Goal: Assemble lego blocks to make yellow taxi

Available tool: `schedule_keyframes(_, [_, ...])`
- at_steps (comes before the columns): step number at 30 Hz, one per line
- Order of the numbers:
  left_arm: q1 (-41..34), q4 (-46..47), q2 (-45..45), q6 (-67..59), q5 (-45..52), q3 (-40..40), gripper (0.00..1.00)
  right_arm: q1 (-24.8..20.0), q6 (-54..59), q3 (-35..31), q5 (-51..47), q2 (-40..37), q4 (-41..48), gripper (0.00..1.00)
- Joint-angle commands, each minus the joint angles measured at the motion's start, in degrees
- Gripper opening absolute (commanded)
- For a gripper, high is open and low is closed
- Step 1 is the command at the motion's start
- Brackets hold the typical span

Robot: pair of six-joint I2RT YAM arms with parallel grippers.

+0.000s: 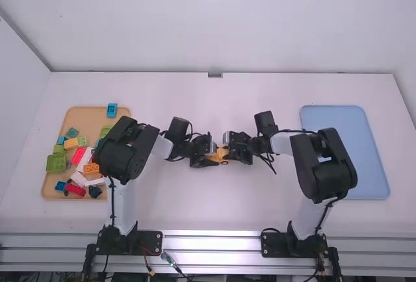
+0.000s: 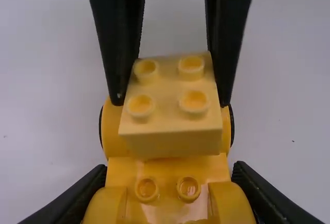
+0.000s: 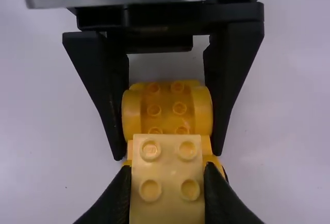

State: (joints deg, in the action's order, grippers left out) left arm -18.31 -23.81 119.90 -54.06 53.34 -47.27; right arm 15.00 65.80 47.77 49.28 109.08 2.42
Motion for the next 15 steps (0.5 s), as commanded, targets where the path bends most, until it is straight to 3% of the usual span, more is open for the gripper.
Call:
schedule_keyframes(1, [0.31,1.36,2.38,-1.90,-4.76,0.66,0.45,0.02,0.17,0.22,-2.69,0.87,-0.11,0.16])
schedule_keyframes(10, [0.28,2.38,2.38,-1.90,-4.79,0.66,0.41,0.04,0.26,0.22,-3.37,0.87,-0.63,0.18])
schedule_keyframes(11, [0.28,2.38,2.38,-1.92,-4.81,0.66,0.42,0.04,0.20,0.22,-3.48,0.87,-0.63,0.22])
schedule_keyframes(13, [0.31,2.34,2.38,-1.92,-4.79,0.63,0.43,0.07,0.04,0.22,-3.45,0.87,-0.61,0.46])
schedule_keyframes(14, [0.31,2.34,2.38,-1.95,-4.79,0.63,0.43,0.04,0.04,0.22,-3.41,0.87,-0.63,0.47])
schedule_keyframes(15, [0.31,2.36,2.38,-1.92,-4.83,0.66,0.43,0.04,0.04,0.22,-2.86,0.87,-0.70,0.55])
